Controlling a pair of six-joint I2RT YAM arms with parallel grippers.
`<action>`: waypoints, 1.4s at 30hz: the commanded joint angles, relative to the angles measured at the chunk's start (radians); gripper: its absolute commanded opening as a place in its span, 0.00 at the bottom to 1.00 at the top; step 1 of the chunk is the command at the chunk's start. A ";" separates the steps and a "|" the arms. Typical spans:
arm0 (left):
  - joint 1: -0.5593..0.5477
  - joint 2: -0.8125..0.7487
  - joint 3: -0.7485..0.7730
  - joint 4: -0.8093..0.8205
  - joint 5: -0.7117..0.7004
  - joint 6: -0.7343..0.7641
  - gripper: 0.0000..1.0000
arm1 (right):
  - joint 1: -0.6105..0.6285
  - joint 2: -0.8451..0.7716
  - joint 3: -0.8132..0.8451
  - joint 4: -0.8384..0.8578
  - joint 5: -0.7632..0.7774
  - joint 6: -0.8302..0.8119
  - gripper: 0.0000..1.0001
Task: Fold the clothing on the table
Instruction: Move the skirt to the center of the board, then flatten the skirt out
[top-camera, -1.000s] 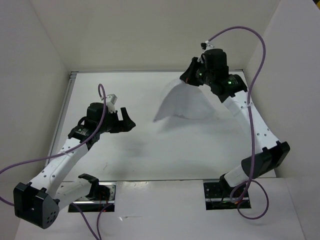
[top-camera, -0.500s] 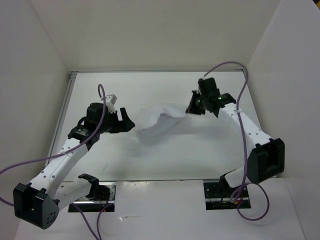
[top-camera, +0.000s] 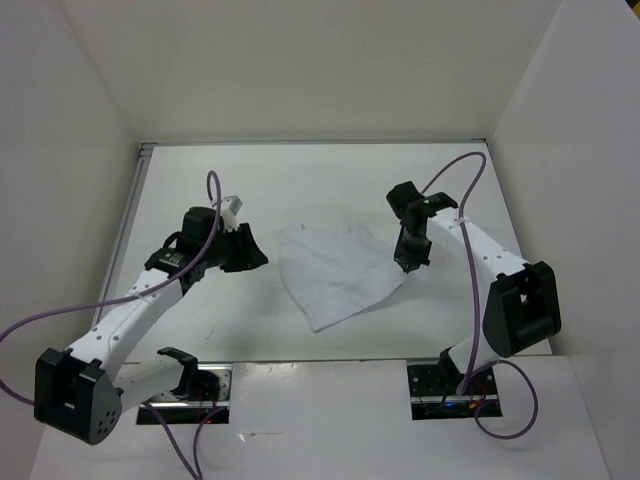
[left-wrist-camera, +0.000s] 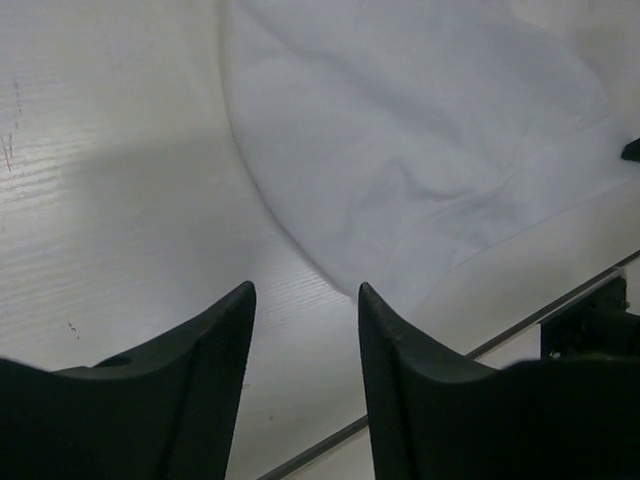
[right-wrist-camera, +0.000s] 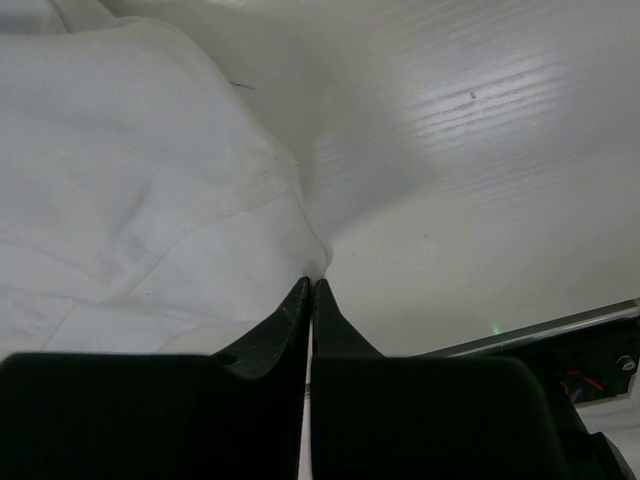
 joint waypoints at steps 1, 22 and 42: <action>-0.018 0.108 0.029 -0.061 0.042 0.035 0.38 | 0.019 0.035 0.032 -0.007 0.070 0.031 0.00; -0.204 0.487 -0.011 0.185 0.053 -0.212 0.52 | 0.151 0.094 0.050 0.050 -0.069 0.011 0.00; -0.172 0.768 0.333 0.117 -0.105 -0.075 0.46 | 0.190 0.069 -0.002 0.122 -0.128 0.038 0.00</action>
